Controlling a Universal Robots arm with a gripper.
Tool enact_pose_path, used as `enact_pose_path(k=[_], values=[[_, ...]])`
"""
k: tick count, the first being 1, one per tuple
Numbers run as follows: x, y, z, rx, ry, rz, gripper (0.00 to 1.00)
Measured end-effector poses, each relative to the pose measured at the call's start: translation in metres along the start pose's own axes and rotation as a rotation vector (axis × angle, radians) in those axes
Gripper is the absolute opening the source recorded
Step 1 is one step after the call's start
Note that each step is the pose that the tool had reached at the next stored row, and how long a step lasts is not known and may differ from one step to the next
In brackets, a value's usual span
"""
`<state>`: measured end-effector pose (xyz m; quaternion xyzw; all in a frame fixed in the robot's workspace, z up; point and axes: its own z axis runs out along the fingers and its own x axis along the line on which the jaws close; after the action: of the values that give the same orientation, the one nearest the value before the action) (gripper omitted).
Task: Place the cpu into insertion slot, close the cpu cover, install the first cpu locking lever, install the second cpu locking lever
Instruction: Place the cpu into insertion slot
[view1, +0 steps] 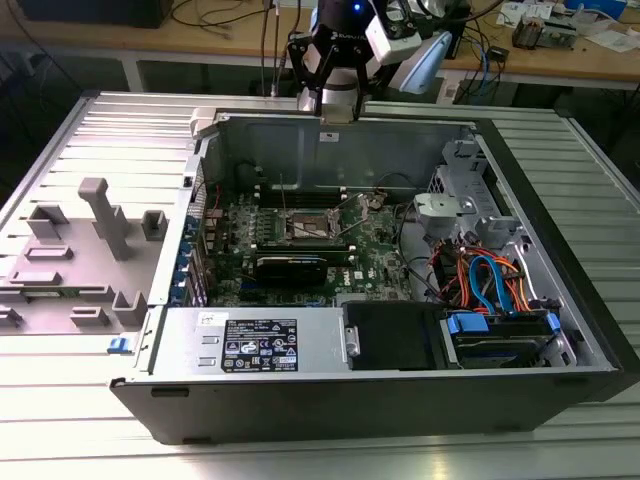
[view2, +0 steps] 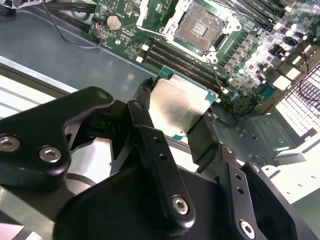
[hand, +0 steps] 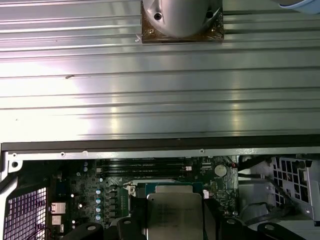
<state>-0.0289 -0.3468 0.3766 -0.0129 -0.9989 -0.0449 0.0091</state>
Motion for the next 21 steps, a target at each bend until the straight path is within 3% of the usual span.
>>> enact_pose_path(k=[16,21], values=[[0.0000,-0.0003,-0.0001,0.0001,0.0001,0.000,0.54],[-0.0002,-0.0045,-0.0005,0.0002,0.0001,0.000,0.54]])
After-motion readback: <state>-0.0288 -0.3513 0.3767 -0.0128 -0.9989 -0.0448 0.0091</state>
